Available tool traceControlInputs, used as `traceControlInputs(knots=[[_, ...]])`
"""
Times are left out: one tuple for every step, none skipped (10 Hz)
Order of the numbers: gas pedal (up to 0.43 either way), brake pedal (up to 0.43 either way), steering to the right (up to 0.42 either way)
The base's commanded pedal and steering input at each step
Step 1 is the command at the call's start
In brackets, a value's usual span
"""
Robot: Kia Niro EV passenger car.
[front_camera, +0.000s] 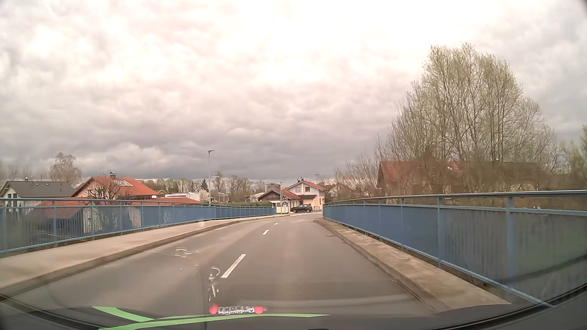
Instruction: Follow the waypoints while adhering to traffic rules and regulations
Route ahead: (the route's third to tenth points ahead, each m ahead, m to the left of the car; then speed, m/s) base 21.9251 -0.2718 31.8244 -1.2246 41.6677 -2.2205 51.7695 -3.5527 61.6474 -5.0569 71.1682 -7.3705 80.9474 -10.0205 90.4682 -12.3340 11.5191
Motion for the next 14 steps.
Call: traceControlInputs(knots=[[0.087,0.0,-0.003],[0.087,0.0,-0.003],[0.087,0.0,-0.003],[0.087,0.0,-0.003],[0.087,0.0,-0.003],[0.087,0.0,-0.001],[0.087,0.0,-0.001],[0.087,0.0,-0.001],[0.087,0.0,0.0],[0.087,0.0,0.001],[0.087,0.0,0.001],[0.087,0.0,0.003],[0.087,0.0,0.006],[0.079,0.0,0.008]])
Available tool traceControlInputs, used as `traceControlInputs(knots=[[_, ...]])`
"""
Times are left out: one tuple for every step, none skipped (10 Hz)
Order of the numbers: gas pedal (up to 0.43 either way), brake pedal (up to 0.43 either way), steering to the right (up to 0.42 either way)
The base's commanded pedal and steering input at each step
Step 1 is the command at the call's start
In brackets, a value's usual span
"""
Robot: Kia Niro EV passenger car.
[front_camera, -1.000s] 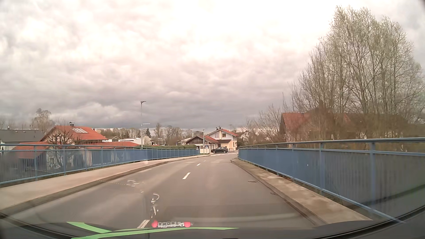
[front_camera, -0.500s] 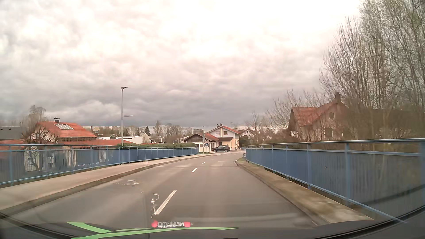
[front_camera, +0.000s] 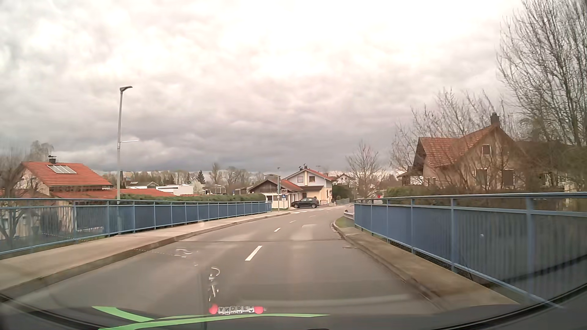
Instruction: Follow the waypoints while adhering to traffic rules and regulations
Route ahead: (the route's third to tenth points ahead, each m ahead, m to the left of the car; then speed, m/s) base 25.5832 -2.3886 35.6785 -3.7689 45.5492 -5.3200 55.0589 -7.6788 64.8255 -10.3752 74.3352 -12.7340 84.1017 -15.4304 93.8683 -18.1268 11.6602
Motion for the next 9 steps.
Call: traceControlInputs(knots=[[0.079,0.0,0.007],[0.067,0.0,0.008],[0.067,0.0,0.008],[0.067,0.0,0.008],[0.067,0.0,0.008],[0.067,0.0,0.01],[0.067,0.0,0.014],[0.067,0.0,0.017],[0.067,0.0,0.018]])
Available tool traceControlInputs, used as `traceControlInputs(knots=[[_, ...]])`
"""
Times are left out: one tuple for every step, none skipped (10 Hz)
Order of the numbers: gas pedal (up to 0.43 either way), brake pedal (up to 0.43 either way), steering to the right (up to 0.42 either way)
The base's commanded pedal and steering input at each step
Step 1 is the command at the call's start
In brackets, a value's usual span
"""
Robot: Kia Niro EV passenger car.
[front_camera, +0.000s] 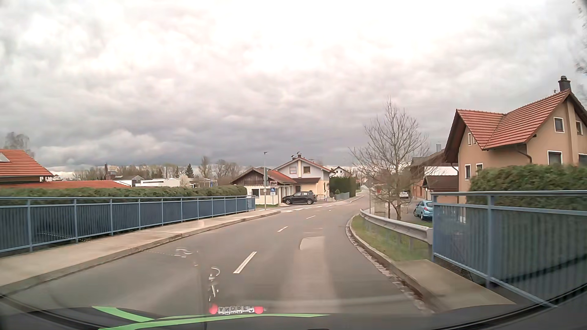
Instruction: Follow the waypoints while adhering to traffic rules and regulations
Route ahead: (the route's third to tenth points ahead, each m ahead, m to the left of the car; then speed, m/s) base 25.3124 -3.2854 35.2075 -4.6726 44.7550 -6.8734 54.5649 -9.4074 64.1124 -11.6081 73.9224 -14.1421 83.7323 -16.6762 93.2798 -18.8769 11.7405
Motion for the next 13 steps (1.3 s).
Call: traceControlInputs(knots=[[0.067,0.0,0.018],[0.079,0.0,0.019],[0.079,0.0,0.02],[0.079,0.0,0.023],[0.079,0.0,0.025],[0.079,0.0,0.026],[0.079,0.0,0.03],[0.079,0.0,0.035],[0.079,0.0,0.039],[0.079,0.0,0.04],[0.079,0.0,0.041],[0.079,0.0,0.042],[0.079,0.0,0.047]])
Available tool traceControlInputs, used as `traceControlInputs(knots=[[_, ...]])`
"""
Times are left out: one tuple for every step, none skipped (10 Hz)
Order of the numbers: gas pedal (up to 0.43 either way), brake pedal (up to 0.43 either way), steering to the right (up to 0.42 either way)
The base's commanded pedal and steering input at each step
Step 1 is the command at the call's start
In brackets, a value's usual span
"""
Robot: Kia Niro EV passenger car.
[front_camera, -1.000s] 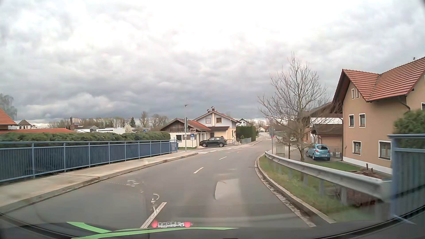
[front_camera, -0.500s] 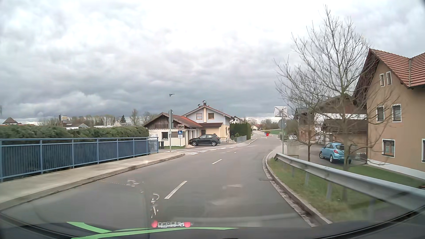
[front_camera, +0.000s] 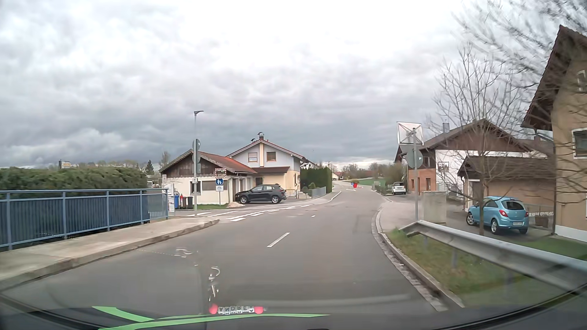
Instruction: Follow the waypoints while adhering to traffic rules and regulations
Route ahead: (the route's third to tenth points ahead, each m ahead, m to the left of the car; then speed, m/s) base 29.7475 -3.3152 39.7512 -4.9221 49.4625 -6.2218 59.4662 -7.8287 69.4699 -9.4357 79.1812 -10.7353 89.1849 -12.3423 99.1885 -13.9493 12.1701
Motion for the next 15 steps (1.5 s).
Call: traceControlInputs(knots=[[0.079,0.0,0.052],[0.079,0.0,0.056],[0.079,0.0,0.059],[0.079,0.0,0.059],[0.079,0.0,0.061],[0.079,0.0,0.061],[0.079,0.0,0.061],[0.079,0.0,0.061],[0.079,0.0,0.061],[0.087,0.0,0.06],[0.087,0.0,0.059],[0.087,0.0,0.059],[0.087,0.0,0.057],[0.087,0.0,0.051],[0.087,0.0,0.045]])
